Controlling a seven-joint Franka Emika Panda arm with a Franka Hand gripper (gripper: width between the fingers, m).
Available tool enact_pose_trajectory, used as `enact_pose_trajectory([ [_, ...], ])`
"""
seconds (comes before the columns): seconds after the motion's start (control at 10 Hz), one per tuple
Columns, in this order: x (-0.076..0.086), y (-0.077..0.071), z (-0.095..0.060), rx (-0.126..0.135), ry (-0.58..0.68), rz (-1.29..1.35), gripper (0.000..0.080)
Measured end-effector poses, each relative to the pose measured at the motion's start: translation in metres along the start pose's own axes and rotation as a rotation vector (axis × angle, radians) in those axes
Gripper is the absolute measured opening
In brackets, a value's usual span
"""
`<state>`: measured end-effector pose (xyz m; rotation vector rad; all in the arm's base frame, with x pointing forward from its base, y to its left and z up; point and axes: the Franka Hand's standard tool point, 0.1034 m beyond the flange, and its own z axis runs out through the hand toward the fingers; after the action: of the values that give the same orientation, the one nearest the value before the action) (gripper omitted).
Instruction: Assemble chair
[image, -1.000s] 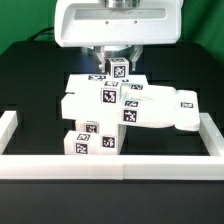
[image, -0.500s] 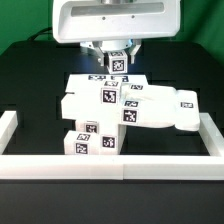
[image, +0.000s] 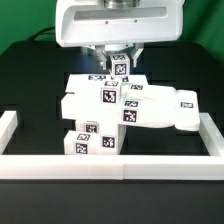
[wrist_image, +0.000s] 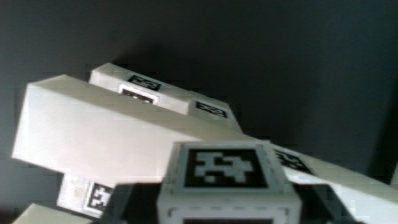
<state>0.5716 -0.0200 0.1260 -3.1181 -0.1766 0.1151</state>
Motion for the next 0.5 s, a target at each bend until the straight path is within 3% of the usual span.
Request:
enact_pose_trajectory([
  [0.5,0.0068,0.0012,0.0013,-0.012,0.015,-0.008,0.0284],
])
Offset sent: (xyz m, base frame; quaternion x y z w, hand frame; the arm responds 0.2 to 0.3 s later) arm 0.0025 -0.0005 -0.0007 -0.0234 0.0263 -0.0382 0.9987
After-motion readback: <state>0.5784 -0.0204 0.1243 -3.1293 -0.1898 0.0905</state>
